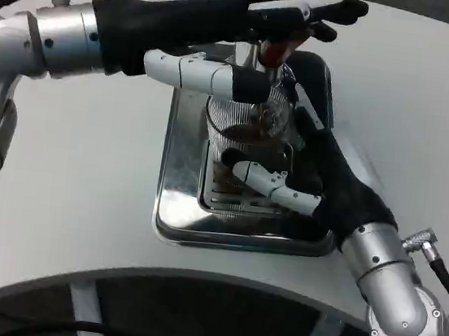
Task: Grasp the cup under the faucet to collect the drink, then remove the cup.
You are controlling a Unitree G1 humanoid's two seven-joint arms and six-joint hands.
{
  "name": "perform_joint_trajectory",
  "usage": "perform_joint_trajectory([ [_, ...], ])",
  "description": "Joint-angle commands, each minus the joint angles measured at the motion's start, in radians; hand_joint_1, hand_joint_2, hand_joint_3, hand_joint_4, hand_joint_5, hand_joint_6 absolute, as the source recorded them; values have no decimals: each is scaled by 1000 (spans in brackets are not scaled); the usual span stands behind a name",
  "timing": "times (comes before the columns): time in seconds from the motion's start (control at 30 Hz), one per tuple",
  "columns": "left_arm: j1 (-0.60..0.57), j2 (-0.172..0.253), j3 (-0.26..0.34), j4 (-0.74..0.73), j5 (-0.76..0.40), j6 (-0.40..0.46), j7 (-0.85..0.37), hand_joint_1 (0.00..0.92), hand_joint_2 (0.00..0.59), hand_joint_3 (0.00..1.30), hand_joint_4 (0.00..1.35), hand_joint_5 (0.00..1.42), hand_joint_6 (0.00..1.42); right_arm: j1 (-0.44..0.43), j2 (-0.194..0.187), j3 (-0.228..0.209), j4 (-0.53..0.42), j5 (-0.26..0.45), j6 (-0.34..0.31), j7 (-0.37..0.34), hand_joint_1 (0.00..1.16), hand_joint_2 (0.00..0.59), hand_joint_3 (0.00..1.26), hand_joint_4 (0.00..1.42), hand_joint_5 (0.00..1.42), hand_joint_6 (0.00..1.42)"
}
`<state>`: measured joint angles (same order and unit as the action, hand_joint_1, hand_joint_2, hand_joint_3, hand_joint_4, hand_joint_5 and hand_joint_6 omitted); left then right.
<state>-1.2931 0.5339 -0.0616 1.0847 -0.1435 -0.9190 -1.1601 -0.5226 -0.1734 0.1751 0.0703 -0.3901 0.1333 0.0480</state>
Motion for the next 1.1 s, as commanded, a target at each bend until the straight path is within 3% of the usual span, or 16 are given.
perform_joint_trajectory([
  [0.03, 46, 4, -29, 17, 59, 10, -23, 0, 92, 17, 0, 59, 0, 32, -5, 7, -24, -2, 11, 10, 484, 179, 0, 0, 0, 0],
  [0.3, 51, 9, -44, 5, 67, -25, -24, 0, 92, 17, 0, 59, 0, 29, -12, -2, -16, 2, 8, 8, 484, 179, 0, 0, 0, 0],
  [0.57, 50, 12, -40, 10, 56, -7, -19, 0, 92, 17, 0, 59, 0, -2, -3, -3, 17, 7, 5, 4, 484, 179, 0, 0, 0, 0],
  [1.1, 59, 15, 34, 16, 17, 79, -4, 0, 93, 39, 0, 96, 32, -77, 19, -1, 113, 18, 0, -1, 484, 179, 0, 0, 0, 0],
])
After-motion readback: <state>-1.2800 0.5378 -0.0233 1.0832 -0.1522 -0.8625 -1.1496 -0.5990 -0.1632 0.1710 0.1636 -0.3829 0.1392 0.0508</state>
